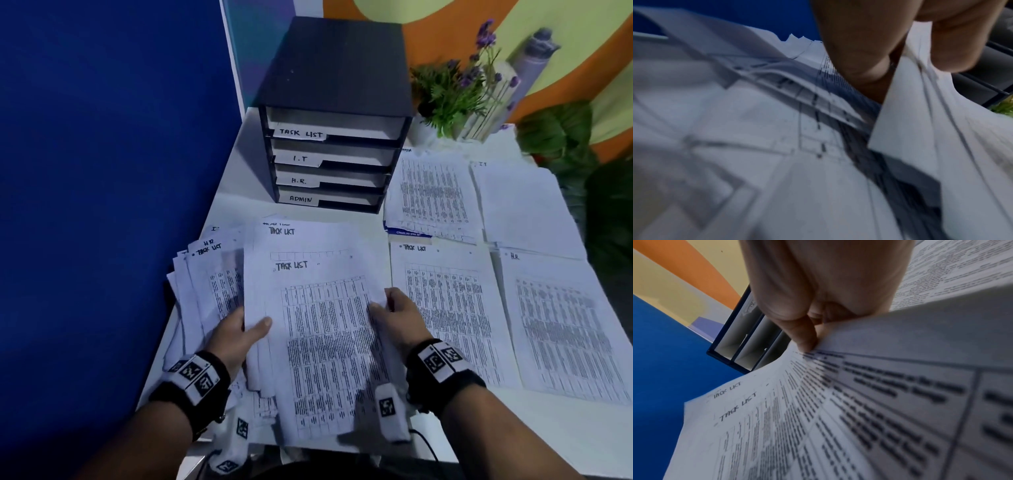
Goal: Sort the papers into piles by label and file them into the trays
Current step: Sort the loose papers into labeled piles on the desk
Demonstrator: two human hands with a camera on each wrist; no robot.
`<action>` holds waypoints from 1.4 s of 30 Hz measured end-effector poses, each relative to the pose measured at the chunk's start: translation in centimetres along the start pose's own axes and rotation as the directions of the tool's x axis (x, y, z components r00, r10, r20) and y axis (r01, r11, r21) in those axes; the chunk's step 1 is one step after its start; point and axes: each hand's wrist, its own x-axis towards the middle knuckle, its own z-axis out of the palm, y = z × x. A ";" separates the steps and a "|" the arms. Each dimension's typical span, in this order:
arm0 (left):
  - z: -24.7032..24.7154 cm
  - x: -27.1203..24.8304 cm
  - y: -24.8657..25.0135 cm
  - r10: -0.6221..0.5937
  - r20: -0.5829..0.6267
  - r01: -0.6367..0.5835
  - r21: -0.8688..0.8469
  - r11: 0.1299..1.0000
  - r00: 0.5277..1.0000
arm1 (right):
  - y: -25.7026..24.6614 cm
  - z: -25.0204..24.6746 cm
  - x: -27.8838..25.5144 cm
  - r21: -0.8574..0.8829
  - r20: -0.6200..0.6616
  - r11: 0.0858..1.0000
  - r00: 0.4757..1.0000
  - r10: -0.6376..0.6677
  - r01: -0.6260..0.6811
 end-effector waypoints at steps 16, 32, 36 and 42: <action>1.4 -1.6 -1.1 0.039 -0.127 -0.014 0.193 0.981 0.991 | -0.7 -0.3 0.2 0.385 0.073 0.920 0.996 0.044 -0.068; -2.5 0.5 0.2 0.000 -0.536 0.343 0.541 0.768 0.844 | 0.0 2.0 -1.6 0.056 0.226 0.997 0.972 -0.058 0.047; -2.6 0.9 0.6 -0.113 -0.447 0.345 0.483 0.805 0.888 | -0.3 2.0 -1.0 0.058 0.134 0.998 0.990 -0.040 0.032; -1.4 0.3 -0.4 0.102 -0.364 0.056 0.400 0.915 0.926 | -1.6 1.1 -0.1 0.259 0.078 0.965 0.997 0.023 -0.042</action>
